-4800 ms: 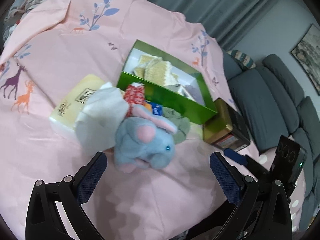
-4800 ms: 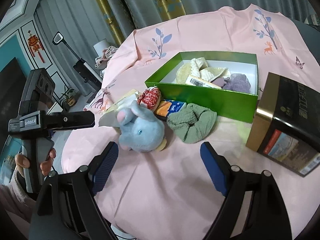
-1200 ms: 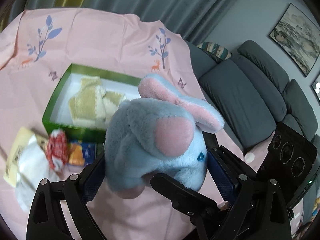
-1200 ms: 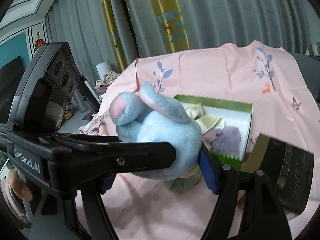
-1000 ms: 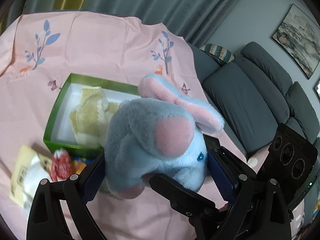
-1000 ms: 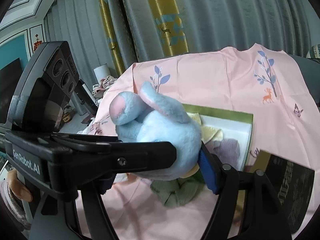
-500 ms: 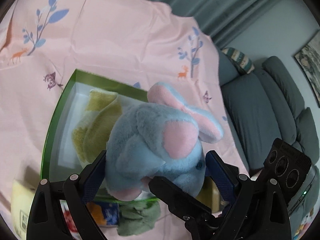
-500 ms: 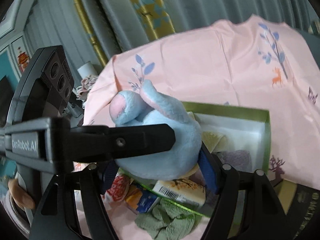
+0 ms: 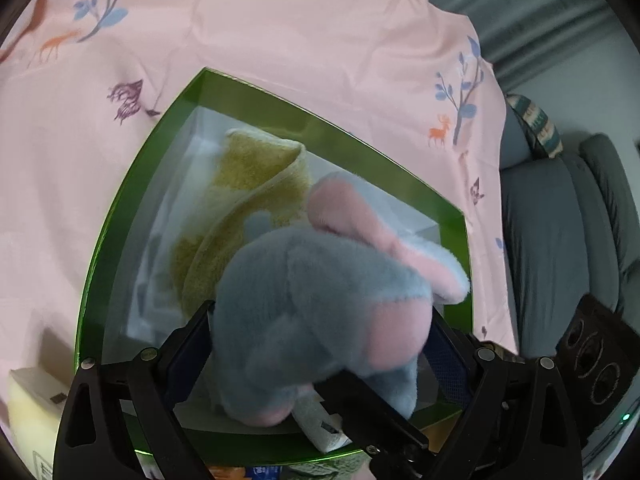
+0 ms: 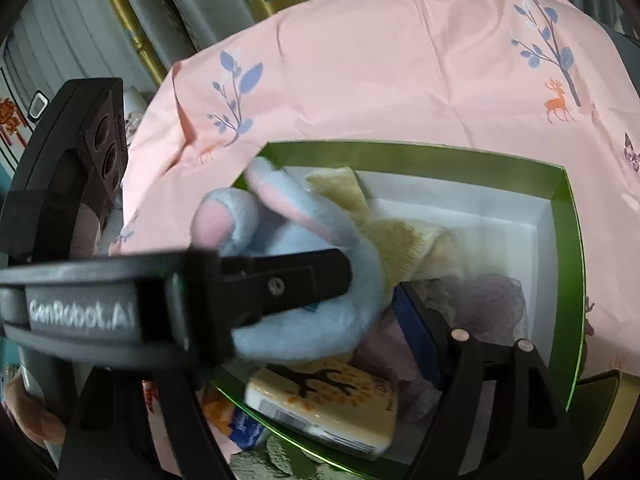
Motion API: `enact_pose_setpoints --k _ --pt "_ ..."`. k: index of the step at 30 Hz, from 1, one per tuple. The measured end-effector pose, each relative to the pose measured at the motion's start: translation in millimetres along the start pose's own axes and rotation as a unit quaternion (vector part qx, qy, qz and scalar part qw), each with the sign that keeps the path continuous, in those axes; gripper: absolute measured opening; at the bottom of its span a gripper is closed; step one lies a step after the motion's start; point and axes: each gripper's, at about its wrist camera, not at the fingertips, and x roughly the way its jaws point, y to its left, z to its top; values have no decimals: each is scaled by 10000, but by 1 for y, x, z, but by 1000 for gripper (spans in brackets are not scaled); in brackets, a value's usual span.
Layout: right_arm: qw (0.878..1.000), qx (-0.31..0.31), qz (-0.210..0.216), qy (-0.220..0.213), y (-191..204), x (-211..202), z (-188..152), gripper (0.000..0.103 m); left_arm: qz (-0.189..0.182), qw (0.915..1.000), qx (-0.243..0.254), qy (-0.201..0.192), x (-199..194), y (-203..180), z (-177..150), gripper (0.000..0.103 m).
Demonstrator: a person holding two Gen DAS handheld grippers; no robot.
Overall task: Organize soft objects
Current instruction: 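Lower the plush bunny into the green box and open the left tool, then move the left tool toward the green knitted cloth beside the box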
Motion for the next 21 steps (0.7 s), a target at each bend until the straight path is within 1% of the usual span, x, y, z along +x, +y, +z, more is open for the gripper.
enact_pose_setpoints --k 3,5,6,7,10,13,14,17,20,21 --pt "9998 -8 -174 10 -3 -6 -1 81 6 9999 -115 14 -3 1 -3 96" --pt "9990 -139 -421 -58 0 -22 -5 81 171 9998 -26 -67 -10 -4 -5 97" --pt "9983 -221 -530 -129 0 -31 -8 82 258 9995 22 -159 -17 -7 -6 97" --pt "9976 -271 -600 -189 0 -41 -11 82 269 9993 40 -240 -23 -9 -7 97" --pt "9961 -355 -690 -422 1 -70 -21 83 208 9986 55 -487 -45 -14 -14 99" --pt "9957 -351 -587 -631 1 -98 -36 84 285 9966 256 -732 -69 -18 -30 100" --pt "9960 -358 -472 -668 0 -106 -42 84 348 9956 351 -798 -76 -18 -38 100" --pt "9969 -417 -74 -666 3 -118 -59 85 454 9942 505 -831 -88 -14 -58 100" --pt "9965 -551 47 -623 14 -120 -72 85 395 9942 517 -861 -100 -7 -79 100" --pt "9962 -628 75 -597 17 -123 -78 85 301 9945 497 -867 -106 -3 -89 100"
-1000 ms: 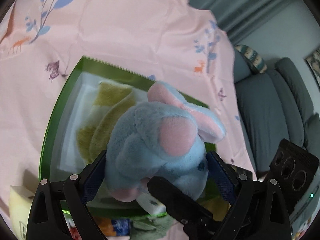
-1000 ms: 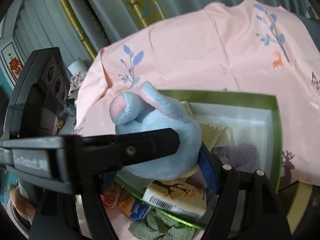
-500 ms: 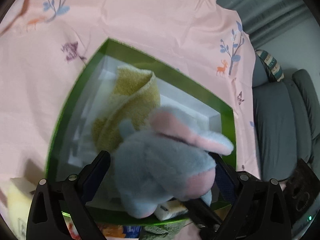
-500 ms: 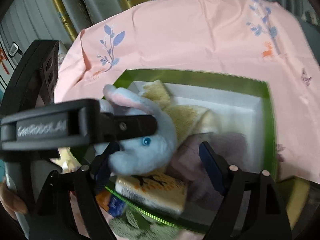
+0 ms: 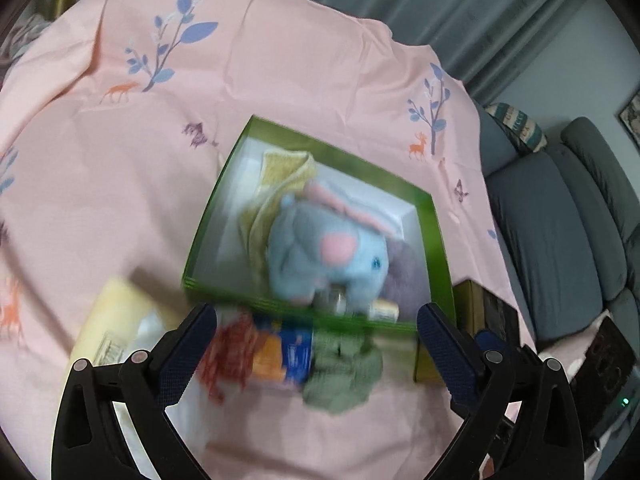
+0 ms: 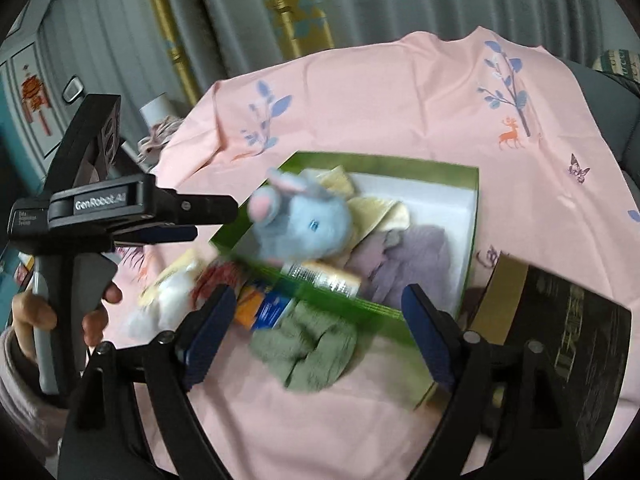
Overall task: Organize soft objects
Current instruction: 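Move the left tool toward the green knitted cloth beside the box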
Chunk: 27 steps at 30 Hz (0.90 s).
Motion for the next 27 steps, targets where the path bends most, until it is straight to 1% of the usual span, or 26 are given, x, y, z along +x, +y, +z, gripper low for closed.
enact_pose_setpoints --k 2,6,7,9,14,16,20,24,27 --pt "9999 -102 52 57 8 -5 -11 85 -119 9999 -53 -25 -11 6 -15 100" --pt "9993 -155 189 265 14 -4 -36 85 -396 9991 -122 21 -19 10 -44 100" --pt "9992 -159 194 295 15 -3 -42 85 -510 9985 -155 105 -17 11 -54 100" --pt "9989 -170 204 390 18 1 -53 85 -608 9977 -176 225 -12 11 -69 100" --pt "9982 -155 146 565 20 13 -76 85 -745 9964 -205 356 5 9 -100 100" --pt "9979 -180 98 617 20 19 -82 85 -758 9961 -255 382 16 10 -105 100" --pt "9977 -219 58 638 18 30 -88 85 -616 9963 -309 518 36 8 -106 100" --pt "9974 -178 38 703 12 44 -86 85 -707 9952 -352 586 49 4 -97 100" --pt "9971 -152 67 737 8 52 -83 85 -768 9940 -479 608 59 4 -88 100"
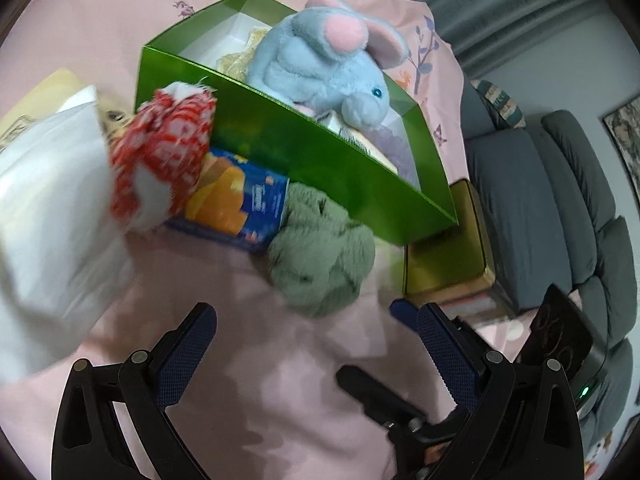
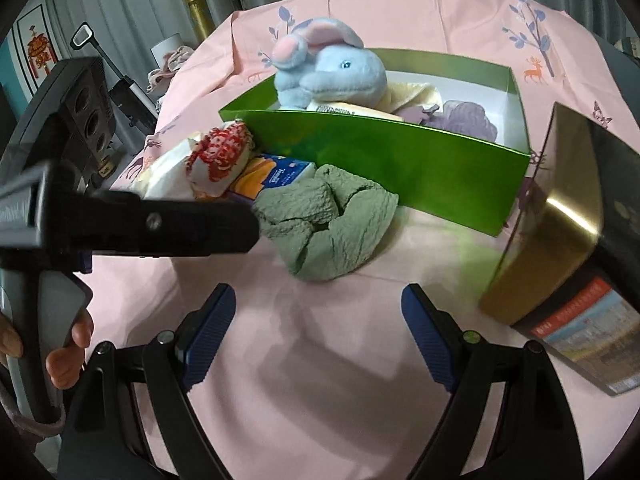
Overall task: Organize soft objects
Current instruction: 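Move the left tool toward the green knitted cloth beside the box, then grasp the green knitted cloth with the left tool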
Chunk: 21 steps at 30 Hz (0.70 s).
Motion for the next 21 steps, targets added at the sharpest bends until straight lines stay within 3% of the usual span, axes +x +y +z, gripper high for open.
enact_pose_setpoints --k 5,9,10,12,14,17,20,21 --pt "9998 144 103 73 -10 13 8 85 -117 9996 -216 142 18 2 12 100" --pt "9997 114 210 93 -10 21 12 85 -125 9994 -289 174 26 2 19 92" --pt "9996 92 238 101 -9 23 14 84 -206 9989 -376 169 27 4 19 89" --pt "9996 40 267 128 -6 28 16 83 -277 9983 -453 245 29 7 21 67" --pt "9995 21 293 117 -4 30 18 82 -232 9983 -443 313 32 7 21 65" --pt "9995 70 293 115 -5 34 21 71 -200 9986 -386 309 32 6 22 60" --pt "9994 108 289 133 -6 37 23 59 -210 9985 -376 333 32 9 24 42" --pt "9995 77 276 129 -5 37 22 49 -184 9986 -359 351 32 10 24 39"
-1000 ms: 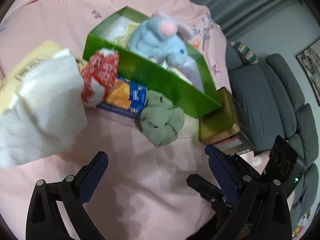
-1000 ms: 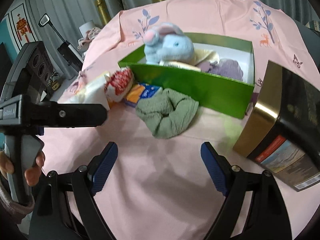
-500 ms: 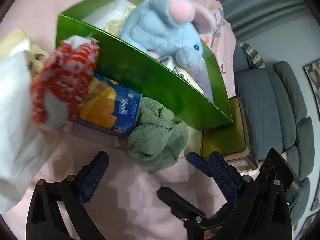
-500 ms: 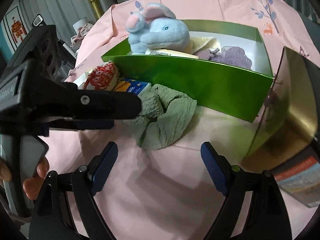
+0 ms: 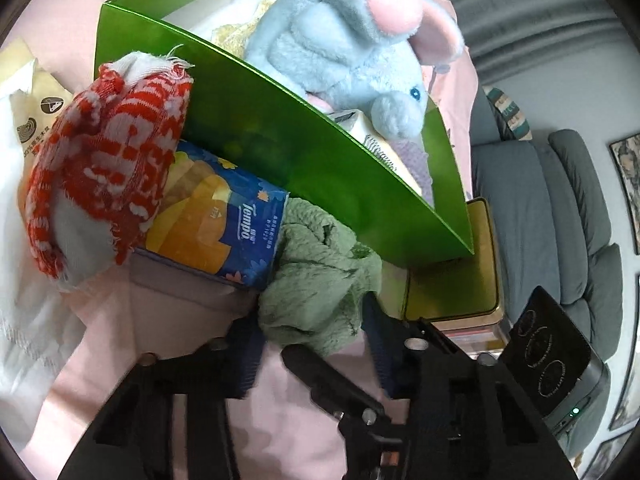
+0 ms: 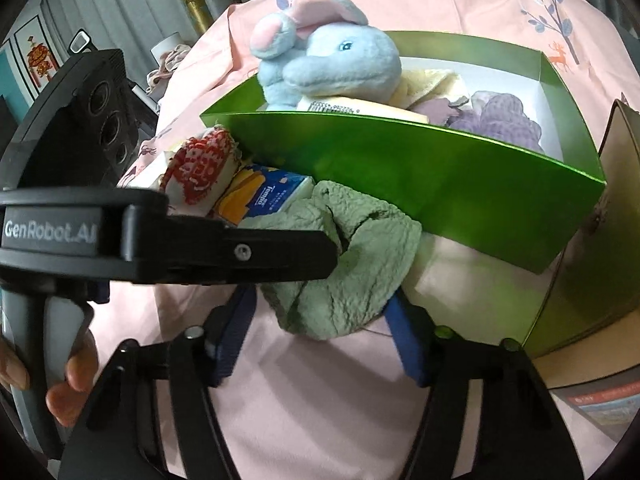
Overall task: Organize soft objects
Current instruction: 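Grasp the green knitted cloth with the left tool, then lift the green cloth and lower it into the green box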
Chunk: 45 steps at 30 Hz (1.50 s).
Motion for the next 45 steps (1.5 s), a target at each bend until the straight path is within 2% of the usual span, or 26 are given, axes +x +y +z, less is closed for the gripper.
enact_pose_setpoints --k 1,2,3,8,18,26,36,45 --pt "10000 -59 -16 7 2 0 -1 43 48 10000 36 16 1 1 0 33" --pt "9999 -134 -37 12 4 0 -2 32 100 9999 73 34 2 2 -1 26" --pt "9998 -196 -46 30 6 1 -3 26 106 9999 103 70 2 3 0 24" --pt "9999 -128 58 -23 8 -4 -2 16 72 9994 349 -12 -5 -7 -2 19" --pt "9975 -387 283 -528 26 -65 -9 15 -94 9945 965 -401 -55 -39 -22 19" --pt "9936 -513 282 -967 36 -100 1 15 -74 9892 1305 -666 -76 -72 -17 19" --pt "9893 -453 102 -1382 11 -116 44 15 -18 9843 1594 -763 -72 -109 28 19" --pt "9879 -191 -86 -1536 -8 -100 87 16 175 9828 1668 -777 -60 -129 73 19"
